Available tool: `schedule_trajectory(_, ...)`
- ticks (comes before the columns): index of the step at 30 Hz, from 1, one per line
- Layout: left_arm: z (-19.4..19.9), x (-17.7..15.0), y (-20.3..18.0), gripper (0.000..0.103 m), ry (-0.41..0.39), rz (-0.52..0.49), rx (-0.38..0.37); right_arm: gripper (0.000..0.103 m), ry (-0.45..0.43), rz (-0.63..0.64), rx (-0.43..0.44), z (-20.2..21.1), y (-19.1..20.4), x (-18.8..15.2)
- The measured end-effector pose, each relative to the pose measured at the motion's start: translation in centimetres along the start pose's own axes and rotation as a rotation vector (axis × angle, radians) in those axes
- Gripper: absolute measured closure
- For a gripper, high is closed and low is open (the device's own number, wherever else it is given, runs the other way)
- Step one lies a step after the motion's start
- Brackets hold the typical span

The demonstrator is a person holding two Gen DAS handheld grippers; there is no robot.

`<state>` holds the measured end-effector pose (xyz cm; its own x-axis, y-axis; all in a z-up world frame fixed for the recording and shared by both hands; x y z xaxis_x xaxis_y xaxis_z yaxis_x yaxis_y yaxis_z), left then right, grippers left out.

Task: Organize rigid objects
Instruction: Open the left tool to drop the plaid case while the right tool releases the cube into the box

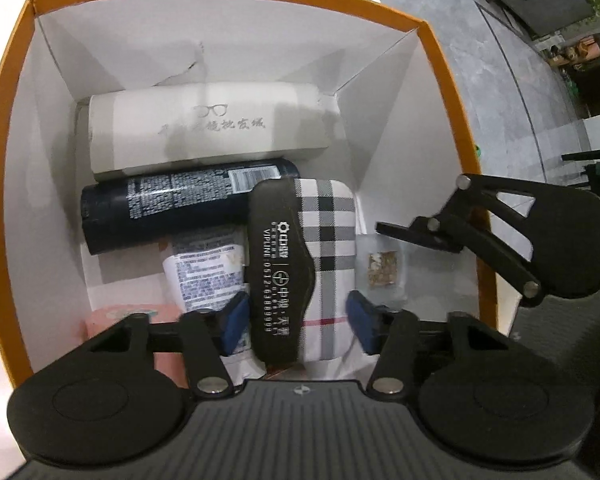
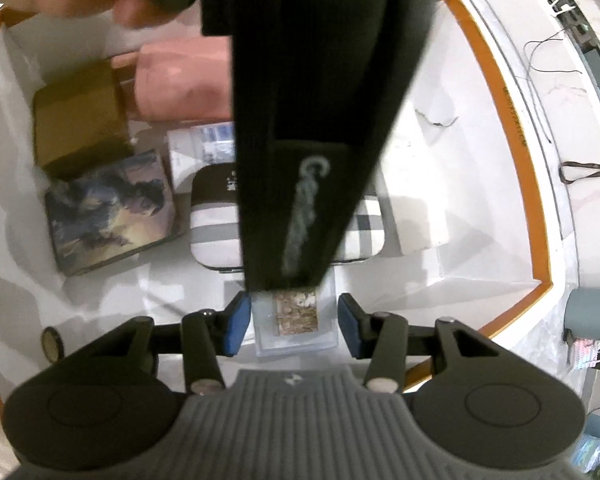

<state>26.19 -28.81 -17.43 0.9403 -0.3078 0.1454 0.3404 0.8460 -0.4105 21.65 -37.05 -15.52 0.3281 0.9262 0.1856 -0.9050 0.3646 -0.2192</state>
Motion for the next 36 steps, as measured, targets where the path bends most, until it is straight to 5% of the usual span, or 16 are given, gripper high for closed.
schedule_trajectory(4, 0.3, -0.4, -0.1, 0.055, 0.016, -0.012, -0.021, 0.056, 0.014, 0.041, 0.025, 0.9, 1.1, 0.0)
schedule_trajectory(23, 4.7, -1.1, -0.8, 0.055, -0.089, -0.112, 0.019, 0.055, 0.058, 0.048, -0.045, 3.0, 2.5, -0.4)
schedule_trajectory(36, 13.2, -3.0, 2.3, 0.055, -0.294, -0.328, 0.138, 0.056, -0.061, -0.003, -0.191, 8.0, 2.6, 7.0)
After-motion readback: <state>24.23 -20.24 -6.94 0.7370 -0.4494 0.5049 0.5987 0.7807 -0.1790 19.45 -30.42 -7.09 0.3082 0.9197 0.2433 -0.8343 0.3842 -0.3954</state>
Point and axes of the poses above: each gripper's, at about its wrist camera, not at the fingertips, and z roughly against the way its jaws point, y to its left, x to its top, the point moved 10 cm from there along -z, roughly the way its jaws point, and after that the axes turned 5 degrees about -y, right-handed, at the moved point
